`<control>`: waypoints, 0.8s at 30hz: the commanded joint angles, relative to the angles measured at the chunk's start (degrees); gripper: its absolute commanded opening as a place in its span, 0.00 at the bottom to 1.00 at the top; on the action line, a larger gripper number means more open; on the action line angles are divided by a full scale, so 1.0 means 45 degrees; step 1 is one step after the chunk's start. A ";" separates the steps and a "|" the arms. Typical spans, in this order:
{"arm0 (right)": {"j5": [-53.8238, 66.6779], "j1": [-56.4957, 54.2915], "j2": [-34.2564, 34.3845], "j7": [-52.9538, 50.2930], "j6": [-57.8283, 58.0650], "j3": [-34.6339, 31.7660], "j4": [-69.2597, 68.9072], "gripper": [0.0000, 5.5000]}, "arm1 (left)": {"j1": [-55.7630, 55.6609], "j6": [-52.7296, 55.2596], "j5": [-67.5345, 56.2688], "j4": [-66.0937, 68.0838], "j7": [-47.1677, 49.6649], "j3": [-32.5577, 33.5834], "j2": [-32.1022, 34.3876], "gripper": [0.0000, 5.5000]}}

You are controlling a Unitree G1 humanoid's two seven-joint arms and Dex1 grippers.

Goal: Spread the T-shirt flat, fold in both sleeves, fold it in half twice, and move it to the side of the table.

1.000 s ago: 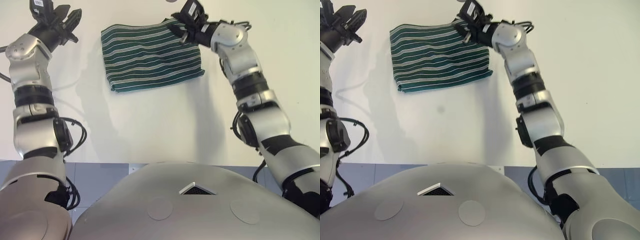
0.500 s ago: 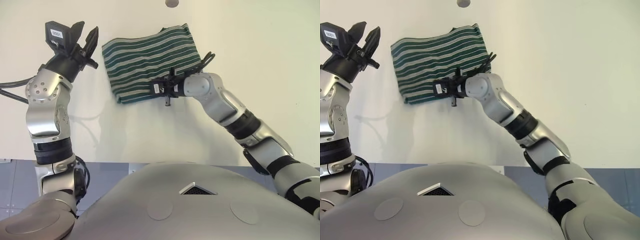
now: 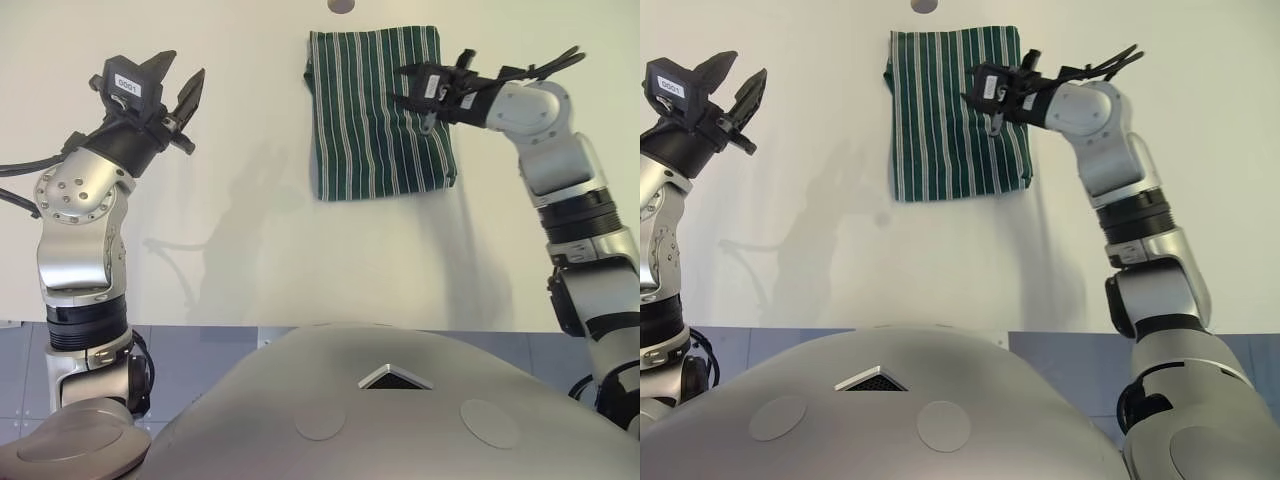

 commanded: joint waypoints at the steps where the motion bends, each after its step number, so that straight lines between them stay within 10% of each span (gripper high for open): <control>1: -0.1097 0.1232 0.1250 0.0169 0.0469 0.2002 0.0154 0.27 | 0.0359 -0.0874 0.1125 0.0280 -0.0805 -0.1164 0.0700 0.33; 8: 0.0632 0.2247 0.2098 0.1522 0.2897 0.2086 -0.2537 0.27 | 0.2263 -0.3181 0.3023 0.0057 -0.2434 -0.2433 0.2597 0.33; 13: 0.3071 0.1763 -0.0215 0.3122 0.3333 -0.1122 -0.5421 0.30 | 0.3847 -0.4856 0.3305 -0.0931 -0.4038 -0.1810 0.4493 0.49; 19: 0.2790 0.3207 -0.5308 0.7016 -0.3891 -0.2477 -0.2712 0.50 | 0.3940 -0.7556 0.5970 -0.0406 -0.2860 -0.3085 0.4029 0.68; 24: 0.0380 0.3297 -0.5197 0.5854 -1.0478 -0.1415 0.0463 0.60 | 0.2679 -0.9652 0.8580 0.0814 -0.1771 -0.4487 0.3510 0.73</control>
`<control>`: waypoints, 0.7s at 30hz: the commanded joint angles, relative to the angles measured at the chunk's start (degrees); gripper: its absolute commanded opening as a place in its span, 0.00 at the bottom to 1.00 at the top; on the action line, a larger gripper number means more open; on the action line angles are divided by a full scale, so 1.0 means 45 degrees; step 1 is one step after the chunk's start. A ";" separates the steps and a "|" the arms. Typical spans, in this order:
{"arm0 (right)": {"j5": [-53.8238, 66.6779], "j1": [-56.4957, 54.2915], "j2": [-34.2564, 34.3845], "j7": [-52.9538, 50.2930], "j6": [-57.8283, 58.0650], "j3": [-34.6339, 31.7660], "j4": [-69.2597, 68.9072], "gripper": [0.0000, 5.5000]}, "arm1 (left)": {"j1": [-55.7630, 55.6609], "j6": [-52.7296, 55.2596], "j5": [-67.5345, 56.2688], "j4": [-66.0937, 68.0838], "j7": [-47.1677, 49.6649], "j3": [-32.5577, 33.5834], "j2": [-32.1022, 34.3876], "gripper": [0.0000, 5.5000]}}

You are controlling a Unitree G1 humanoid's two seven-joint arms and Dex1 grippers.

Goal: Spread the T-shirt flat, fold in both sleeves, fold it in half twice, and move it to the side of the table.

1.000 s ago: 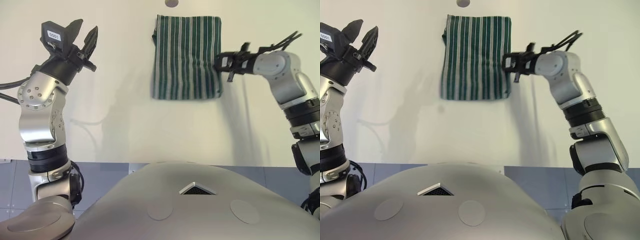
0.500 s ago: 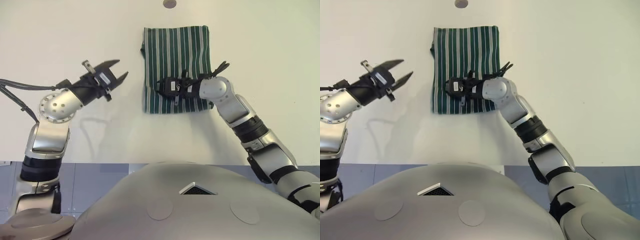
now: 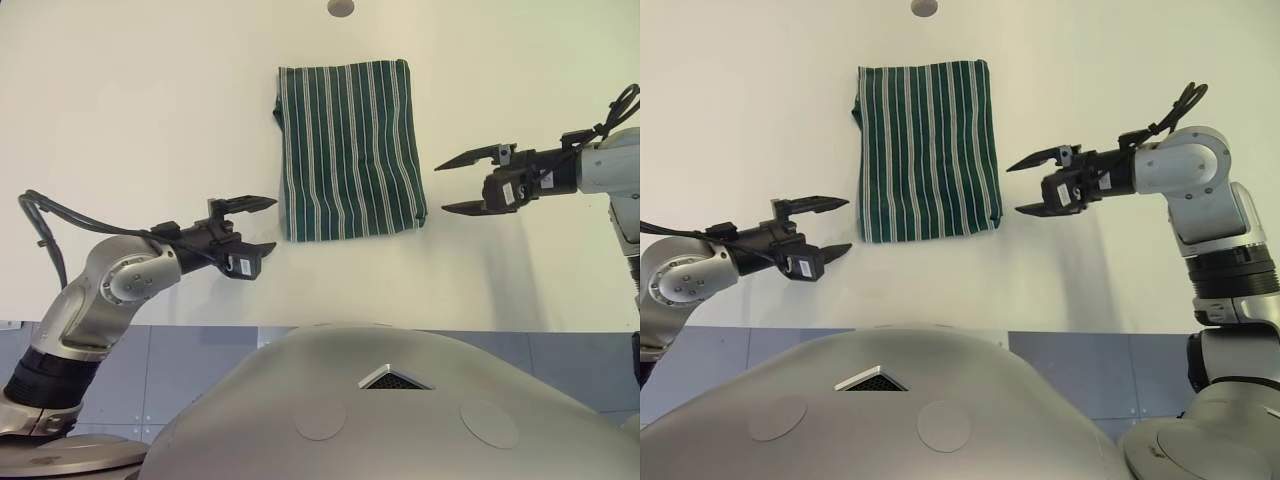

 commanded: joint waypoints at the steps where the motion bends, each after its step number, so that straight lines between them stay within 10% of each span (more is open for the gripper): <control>1: -0.1578 0.0010 0.0473 -0.1178 -0.3843 0.0795 0.1724 0.60 | -0.1333 -0.1329 0.1795 0.1297 0.0364 -0.1118 -0.0188 0.73; 7: -0.2274 -0.0645 0.1261 -0.2413 -0.5463 0.1780 0.2530 0.61 | -0.2903 -0.2544 0.2315 0.2989 0.0339 -0.2496 -0.0558 0.65; 21: -0.2252 -0.0943 0.1341 -0.3299 -0.5086 0.2805 0.2974 0.08 | -0.3916 -0.2700 0.1332 0.5245 -0.0178 -0.3931 -0.1184 0.13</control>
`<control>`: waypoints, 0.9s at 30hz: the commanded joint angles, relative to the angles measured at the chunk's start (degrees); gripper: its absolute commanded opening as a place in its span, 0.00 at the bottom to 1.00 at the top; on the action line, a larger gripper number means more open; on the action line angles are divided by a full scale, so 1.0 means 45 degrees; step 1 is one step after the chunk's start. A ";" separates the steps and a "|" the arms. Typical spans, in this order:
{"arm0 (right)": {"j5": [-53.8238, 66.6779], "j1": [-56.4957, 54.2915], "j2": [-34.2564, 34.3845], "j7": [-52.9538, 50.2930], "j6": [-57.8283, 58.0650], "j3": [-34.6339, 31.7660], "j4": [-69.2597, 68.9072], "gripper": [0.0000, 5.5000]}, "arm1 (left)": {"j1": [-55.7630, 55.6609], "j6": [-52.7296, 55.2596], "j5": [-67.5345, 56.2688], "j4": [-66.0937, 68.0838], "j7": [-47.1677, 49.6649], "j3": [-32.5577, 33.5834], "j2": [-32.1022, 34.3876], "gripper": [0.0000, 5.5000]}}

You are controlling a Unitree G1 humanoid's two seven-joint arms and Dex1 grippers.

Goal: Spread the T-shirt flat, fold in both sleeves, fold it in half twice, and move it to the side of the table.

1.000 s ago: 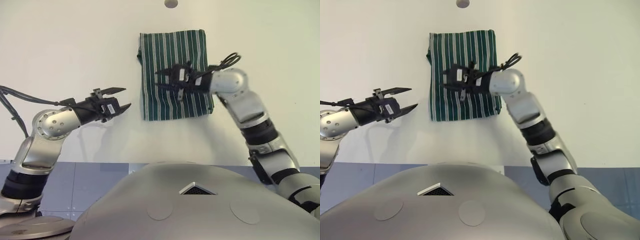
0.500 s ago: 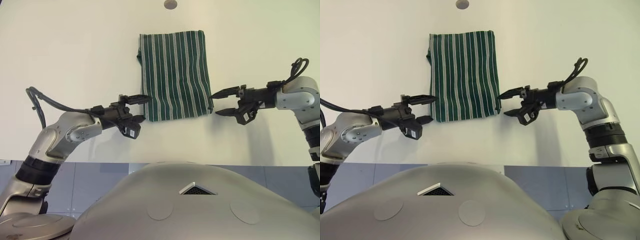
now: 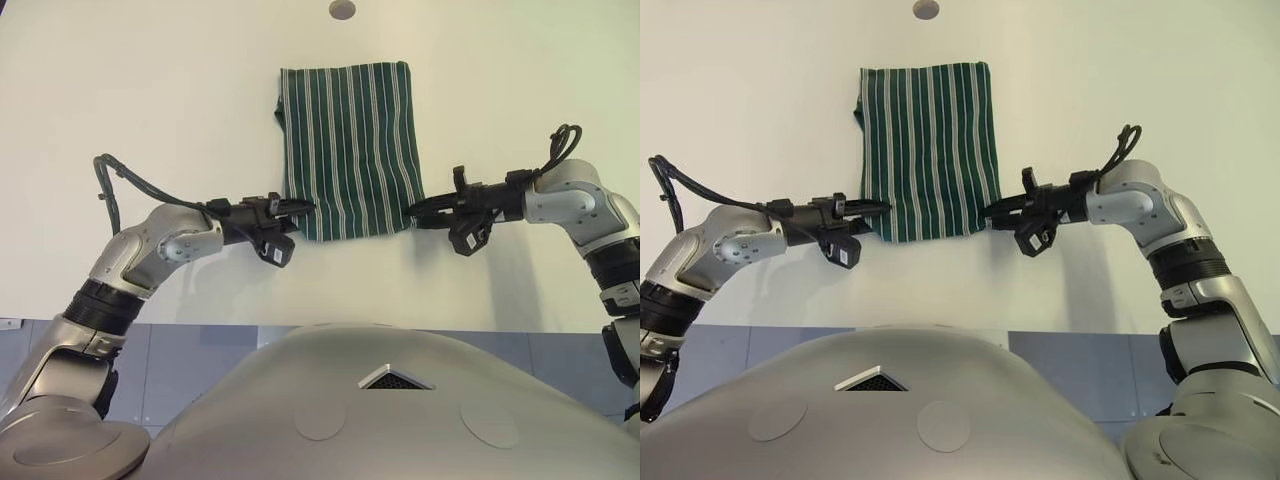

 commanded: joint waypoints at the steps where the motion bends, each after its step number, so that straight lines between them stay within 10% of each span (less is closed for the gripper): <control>1: 0.0045 -0.0170 0.0049 0.0007 0.0271 0.0273 0.0180 0.04 | 0.0437 0.0462 -0.0167 0.0662 -0.1105 -0.0692 0.0124 0.10; 13: 1.0570 0.1682 -0.3728 0.3982 1.3138 -0.0864 -0.8056 0.01 | 0.5581 0.7756 -0.9890 -0.7817 -0.3561 0.2672 0.3234 0.00; 27: 0.5534 -0.6570 0.3864 0.3106 1.4661 -0.0369 0.5429 0.01 | -0.2674 1.0659 -1.1603 0.2928 -0.5086 0.3000 -0.1288 0.00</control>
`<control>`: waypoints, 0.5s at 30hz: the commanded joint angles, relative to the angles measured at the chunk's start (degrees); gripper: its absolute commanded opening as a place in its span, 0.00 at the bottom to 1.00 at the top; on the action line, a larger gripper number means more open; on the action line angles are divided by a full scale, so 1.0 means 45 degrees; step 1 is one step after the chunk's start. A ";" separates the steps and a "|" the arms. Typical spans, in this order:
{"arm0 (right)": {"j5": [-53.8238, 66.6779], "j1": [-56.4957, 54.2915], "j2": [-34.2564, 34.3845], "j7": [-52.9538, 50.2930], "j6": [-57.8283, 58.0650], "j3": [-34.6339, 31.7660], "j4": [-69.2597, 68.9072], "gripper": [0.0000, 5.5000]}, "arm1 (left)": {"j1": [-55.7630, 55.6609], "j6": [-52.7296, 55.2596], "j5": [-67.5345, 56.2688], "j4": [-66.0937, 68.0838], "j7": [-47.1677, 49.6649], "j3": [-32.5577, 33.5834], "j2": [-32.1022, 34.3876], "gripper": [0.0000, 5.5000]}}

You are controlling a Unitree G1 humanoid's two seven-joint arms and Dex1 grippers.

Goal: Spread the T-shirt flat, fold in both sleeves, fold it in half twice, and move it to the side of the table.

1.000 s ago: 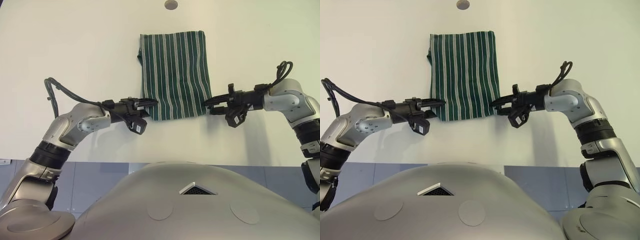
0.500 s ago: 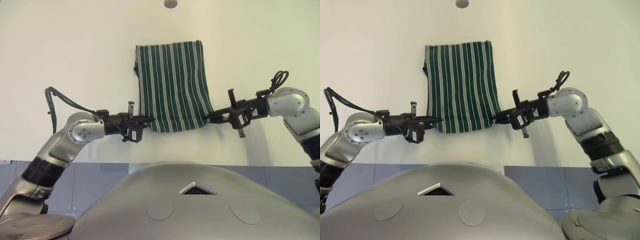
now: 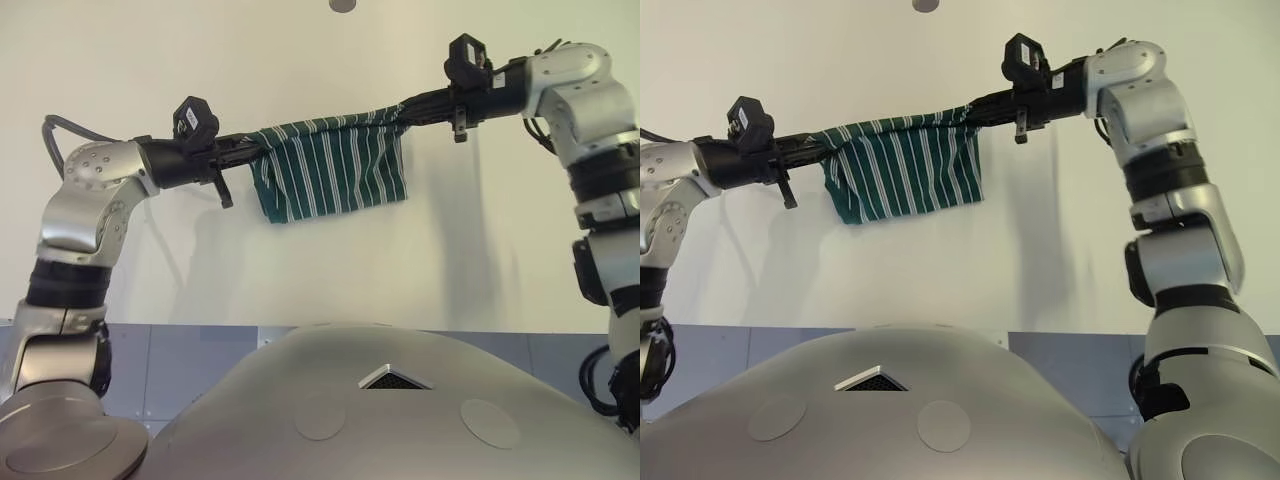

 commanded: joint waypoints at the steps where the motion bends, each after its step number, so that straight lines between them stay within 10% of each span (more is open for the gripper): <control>1: -0.1279 -0.0511 0.0736 -0.0610 -0.0605 -0.0239 0.1946 0.01 | -0.0954 -0.0824 0.1228 0.2516 -0.0147 -0.0431 -0.1114 0.00; 11: -0.3129 0.0084 0.2388 -0.6972 -0.2280 -0.2290 0.1489 0.34 | -0.2709 -0.0917 0.0808 0.4651 0.1783 0.1923 -0.3614 0.31; 15: -0.3144 0.0706 0.2300 -0.7926 -0.1850 -0.3050 0.0428 0.34 | -0.1883 -0.1358 0.1255 0.2572 0.0171 0.0627 -0.3698 0.46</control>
